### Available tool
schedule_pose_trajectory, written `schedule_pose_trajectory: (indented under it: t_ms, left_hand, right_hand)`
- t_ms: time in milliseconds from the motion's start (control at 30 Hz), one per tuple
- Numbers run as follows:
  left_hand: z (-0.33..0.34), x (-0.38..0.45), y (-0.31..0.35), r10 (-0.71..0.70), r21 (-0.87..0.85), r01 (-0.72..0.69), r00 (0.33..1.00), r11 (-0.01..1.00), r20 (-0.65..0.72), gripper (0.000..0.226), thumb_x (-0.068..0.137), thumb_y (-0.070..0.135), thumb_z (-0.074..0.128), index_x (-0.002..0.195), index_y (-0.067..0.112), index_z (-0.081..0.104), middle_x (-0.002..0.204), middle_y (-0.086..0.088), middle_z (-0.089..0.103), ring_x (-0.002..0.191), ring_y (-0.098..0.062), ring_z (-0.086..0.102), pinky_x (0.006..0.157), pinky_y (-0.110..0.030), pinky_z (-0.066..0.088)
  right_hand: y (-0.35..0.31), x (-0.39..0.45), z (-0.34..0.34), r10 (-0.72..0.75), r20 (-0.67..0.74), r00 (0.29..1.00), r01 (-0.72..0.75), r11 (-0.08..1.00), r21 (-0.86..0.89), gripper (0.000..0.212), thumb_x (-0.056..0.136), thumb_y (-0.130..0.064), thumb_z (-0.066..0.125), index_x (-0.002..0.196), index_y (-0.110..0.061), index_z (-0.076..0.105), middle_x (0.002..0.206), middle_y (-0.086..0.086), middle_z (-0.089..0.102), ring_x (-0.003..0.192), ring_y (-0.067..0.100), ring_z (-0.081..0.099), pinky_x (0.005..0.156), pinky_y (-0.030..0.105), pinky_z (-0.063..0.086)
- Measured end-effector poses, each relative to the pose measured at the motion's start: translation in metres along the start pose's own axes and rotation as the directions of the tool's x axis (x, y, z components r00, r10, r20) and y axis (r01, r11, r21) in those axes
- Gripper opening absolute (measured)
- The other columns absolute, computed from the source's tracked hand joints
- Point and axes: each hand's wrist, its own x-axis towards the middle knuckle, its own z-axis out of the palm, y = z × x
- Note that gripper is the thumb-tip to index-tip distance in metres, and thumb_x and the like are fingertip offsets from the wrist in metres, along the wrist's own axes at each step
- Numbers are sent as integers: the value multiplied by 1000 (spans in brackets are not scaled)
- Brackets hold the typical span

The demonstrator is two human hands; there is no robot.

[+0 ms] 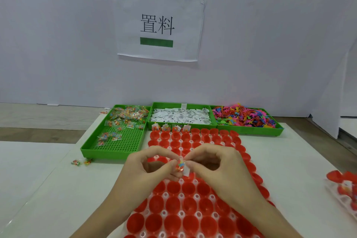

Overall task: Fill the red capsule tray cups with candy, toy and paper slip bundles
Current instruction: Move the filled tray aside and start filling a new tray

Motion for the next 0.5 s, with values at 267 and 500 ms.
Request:
schedule_pose_trajectory:
  t_ms: [267, 500]
  left_hand:
    - [-1, -3, 7, 106, 222, -101, 994, 970, -11, 13, 76, 27, 84, 84, 18, 79, 73, -11, 74, 67, -22, 72, 63, -35, 57]
    - [-4, -3, 11, 115, 208, -109, 993, 972, -19, 7, 78, 18, 82, 83, 18, 78, 77, -12, 75, 71, -23, 71, 69, -26, 59]
  right_hand:
    - [-10, -3, -4, 9, 80, 997, -22, 987, 161, 10, 91, -17, 77, 94, -27, 80, 86, -6, 78, 79, 11, 74, 73, 19, 57]
    - [-4, 5, -12, 36, 67, 997, -51, 972, 228, 17, 98, -9, 66, 101, -19, 78, 89, 2, 79, 82, 18, 77, 74, 25, 60]
